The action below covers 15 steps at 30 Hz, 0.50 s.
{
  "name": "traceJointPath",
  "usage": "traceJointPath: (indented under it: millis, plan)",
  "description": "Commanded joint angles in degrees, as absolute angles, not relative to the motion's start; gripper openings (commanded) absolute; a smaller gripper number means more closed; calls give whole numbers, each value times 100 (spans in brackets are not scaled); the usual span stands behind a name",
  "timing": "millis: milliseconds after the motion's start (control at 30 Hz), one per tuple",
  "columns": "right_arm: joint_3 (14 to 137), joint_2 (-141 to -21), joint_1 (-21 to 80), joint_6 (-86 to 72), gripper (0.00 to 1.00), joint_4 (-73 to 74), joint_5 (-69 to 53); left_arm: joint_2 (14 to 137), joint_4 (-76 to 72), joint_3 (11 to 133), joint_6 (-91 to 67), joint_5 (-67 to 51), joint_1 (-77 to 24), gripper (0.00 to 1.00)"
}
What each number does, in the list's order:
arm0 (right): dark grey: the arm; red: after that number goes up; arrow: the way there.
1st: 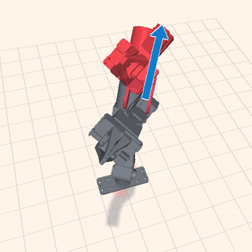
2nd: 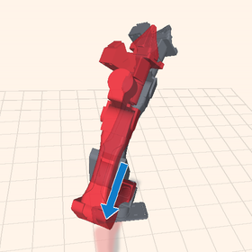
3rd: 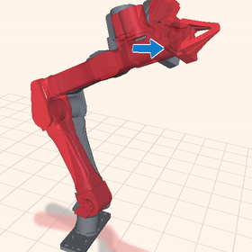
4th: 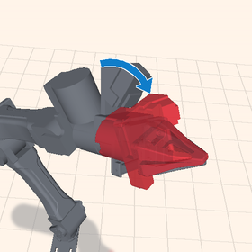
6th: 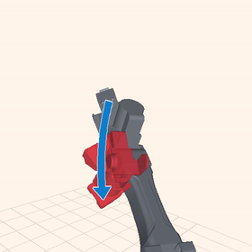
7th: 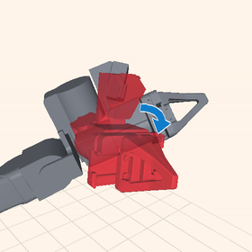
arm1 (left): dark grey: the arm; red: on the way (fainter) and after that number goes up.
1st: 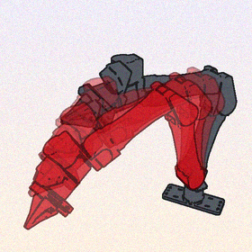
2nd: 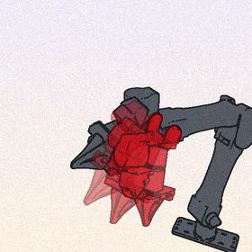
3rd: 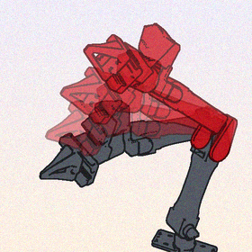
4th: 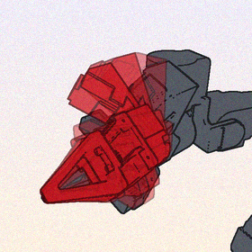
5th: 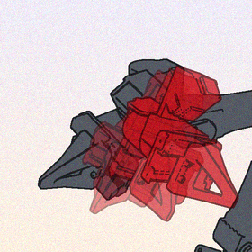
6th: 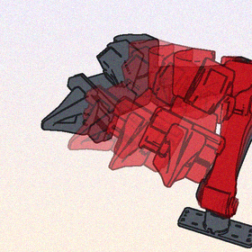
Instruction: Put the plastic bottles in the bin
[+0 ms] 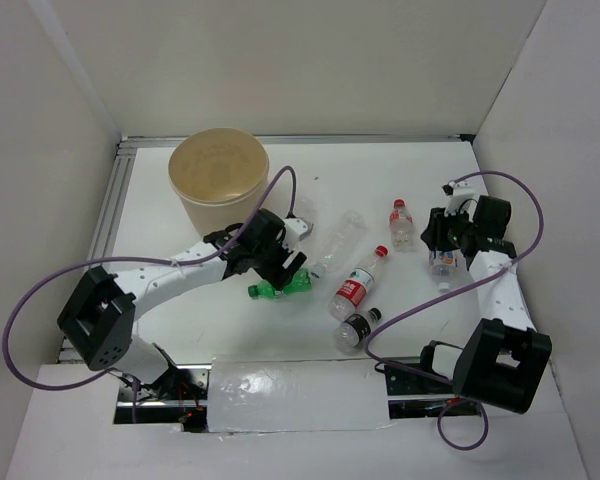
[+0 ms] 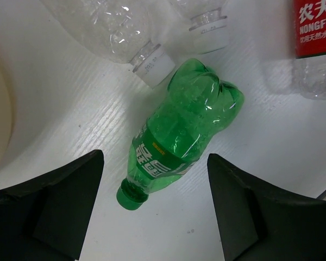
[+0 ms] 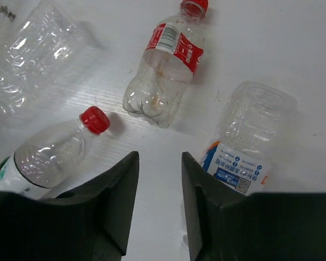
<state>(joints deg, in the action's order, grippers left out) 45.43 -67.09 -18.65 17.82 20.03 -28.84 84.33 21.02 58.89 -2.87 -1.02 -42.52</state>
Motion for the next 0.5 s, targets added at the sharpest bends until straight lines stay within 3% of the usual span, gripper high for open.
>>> traceJointPath:
  millis: [0,67,200,267,333,400,433,467]
  plan:
    - [4570,-6697,-1898,1951,49,2127,-3173,8700,2101,5959,-53,-202,-4289,89]
    - [4623,-6749,-1898,2012,79,2127,-3226,8841,2040,5959,-53,-150,-4351,89]
    - [4685,-6873,-1898,2065,92,2241,-3278,9263,1987,6012,9,-255,-4456,90]
    - [4737,-6934,-1898,2065,93,2241,-3401,9553,1925,6012,9,-255,-4596,90]
    - [4798,-7013,-1898,2241,93,2312,-3506,9711,1925,6012,-43,-176,-4685,79]
    - [4860,-7162,-1898,2311,93,2434,-3630,9765,1925,6012,-44,-176,-4807,61]
    - [4930,-7224,-1898,2312,90,2435,-3682,9712,1925,6064,-105,-176,-4808,36]
    - [4931,-7294,-1811,2225,82,2435,-3683,9512,1925,6160,-166,-176,-4860,23]
